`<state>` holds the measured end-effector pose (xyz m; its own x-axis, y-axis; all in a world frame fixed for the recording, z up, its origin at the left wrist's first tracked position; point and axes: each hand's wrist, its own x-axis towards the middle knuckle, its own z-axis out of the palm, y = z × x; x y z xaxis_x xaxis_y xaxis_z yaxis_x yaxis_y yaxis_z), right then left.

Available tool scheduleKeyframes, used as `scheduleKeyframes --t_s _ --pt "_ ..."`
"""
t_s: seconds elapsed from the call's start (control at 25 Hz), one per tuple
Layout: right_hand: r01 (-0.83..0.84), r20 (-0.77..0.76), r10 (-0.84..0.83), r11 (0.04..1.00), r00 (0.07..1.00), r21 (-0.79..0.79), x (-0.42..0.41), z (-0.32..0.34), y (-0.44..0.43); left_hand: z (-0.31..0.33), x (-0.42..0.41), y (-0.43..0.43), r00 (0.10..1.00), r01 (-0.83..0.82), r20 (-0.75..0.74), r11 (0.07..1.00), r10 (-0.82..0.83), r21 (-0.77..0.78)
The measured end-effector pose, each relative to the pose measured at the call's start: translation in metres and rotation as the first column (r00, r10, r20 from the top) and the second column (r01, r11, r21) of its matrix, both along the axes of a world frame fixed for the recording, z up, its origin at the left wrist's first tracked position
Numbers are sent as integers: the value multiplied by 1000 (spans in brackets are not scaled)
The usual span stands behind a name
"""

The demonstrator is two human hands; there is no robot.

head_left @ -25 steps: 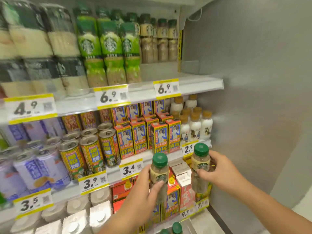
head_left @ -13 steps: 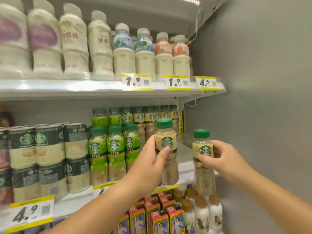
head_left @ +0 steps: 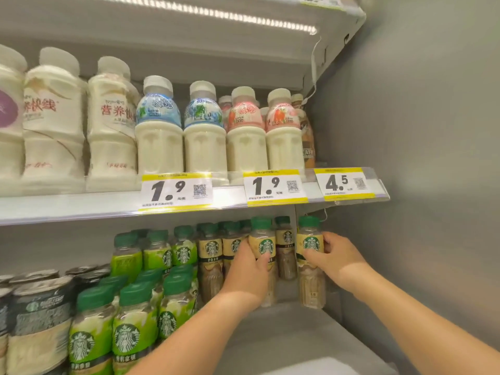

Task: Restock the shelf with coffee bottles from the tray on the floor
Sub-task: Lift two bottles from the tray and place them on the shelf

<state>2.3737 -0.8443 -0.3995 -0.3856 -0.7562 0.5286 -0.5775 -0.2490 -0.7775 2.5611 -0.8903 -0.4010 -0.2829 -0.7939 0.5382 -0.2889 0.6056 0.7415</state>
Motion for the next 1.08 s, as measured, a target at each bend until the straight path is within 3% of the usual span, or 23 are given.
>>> scheduleKeyframes --t_s 0.16,0.4,0.6,0.8,0.92,1.08 --pt "-72 14 72 997 997 -1 -13 -3 -32 -5 -5 -23 996 74 -59 995 -70 72" --pt "-217 75 216 976 974 1 -13 -7 -59 -17 -24 -39 994 -83 -78 994 78 -73" --pt "-271 72 269 962 960 17 -20 -20 -57 -20 -25 -33 951 -288 -142 954 275 -86" --pt "-195 -2 196 972 981 128 -24 -55 -51 -34 -24 -27 947 -312 -100 948 305 -66" --pt "-161 -45 169 978 985 133 -25 -61 -52 -50 -22 -31 950 -313 -16 948 313 -56" --pt "-79 -50 85 989 995 125 -15 -56 -70 -49 -22 -45 937 -347 -32 938 347 -5"
